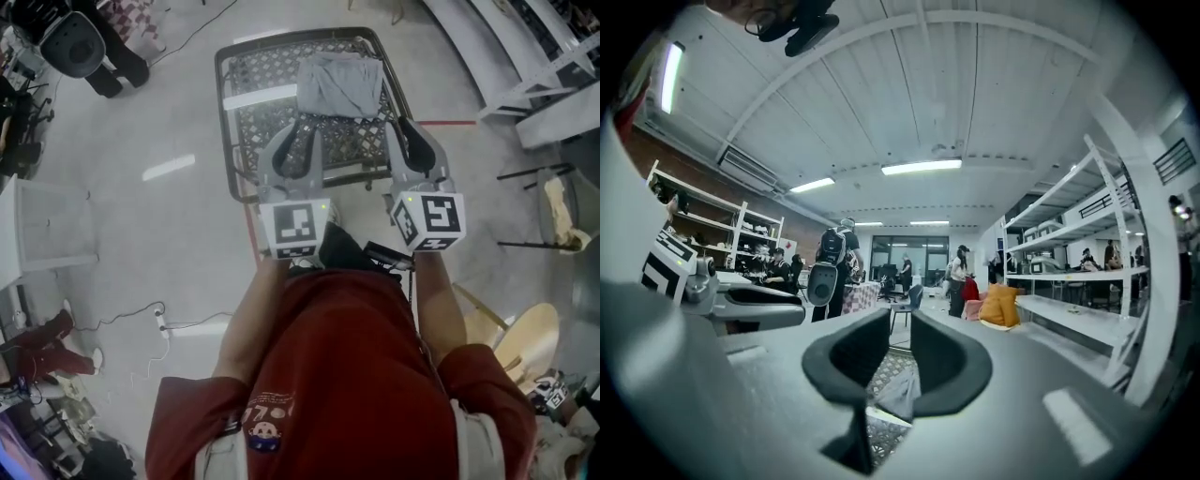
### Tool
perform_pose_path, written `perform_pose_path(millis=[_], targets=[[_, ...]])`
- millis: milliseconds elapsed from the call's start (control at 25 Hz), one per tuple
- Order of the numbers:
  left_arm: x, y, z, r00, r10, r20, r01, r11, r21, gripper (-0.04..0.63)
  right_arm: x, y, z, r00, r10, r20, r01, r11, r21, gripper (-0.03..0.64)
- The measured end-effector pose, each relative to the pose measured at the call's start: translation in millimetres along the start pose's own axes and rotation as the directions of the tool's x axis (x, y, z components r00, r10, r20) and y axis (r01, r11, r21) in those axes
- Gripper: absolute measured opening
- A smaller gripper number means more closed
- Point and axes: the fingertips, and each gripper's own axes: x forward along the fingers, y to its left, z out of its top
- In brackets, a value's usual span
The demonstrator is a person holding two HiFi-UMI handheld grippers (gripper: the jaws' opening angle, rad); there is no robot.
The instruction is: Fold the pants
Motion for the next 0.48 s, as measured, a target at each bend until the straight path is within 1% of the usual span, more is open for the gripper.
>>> perform_pose_path(millis=[40,120,160,360,480], targets=[[-4.2,-3.5,-1.7,1.0,-0.005,-0.003,0.005,1.0,-0.001,0.092,-5.2,1.8,0.1,1.0,0.001,0.002,-0.001,1.0,0.0,0.06],[-10.4,-7.7,-2.4,1.0,-0.01,-0.006,0.01,1.0,0.004,0.028,-13.0,5.0,1.6,1.0,0.008,0.005,-0.008,1.0,-0.004,0.005],[-12.6,-8.4,-1.6,1.0,-0.01,-0.005,0.01,1.0,0.009,0.008,-15.4,6.9,2.5,1.0,0.013,0.005,-0.013,1.0,-0.005,0.002],[-22.9,-7.5,2.0,1.0,-0.01,-0.007,0.011,1.0,0.008,0.005,-23.3,16.1,10.3,1.0,0.02,0.007,-0.02,1.0,0.008,0.002],[-28.7,-6.4,1.5,1.0,-0.006,-0.02,0.007,1.0,0.014,0.005,-25.0,22.7,11.9,1.0,0.024,-0.004,-0.024,1.0,-0.01,0.002]])
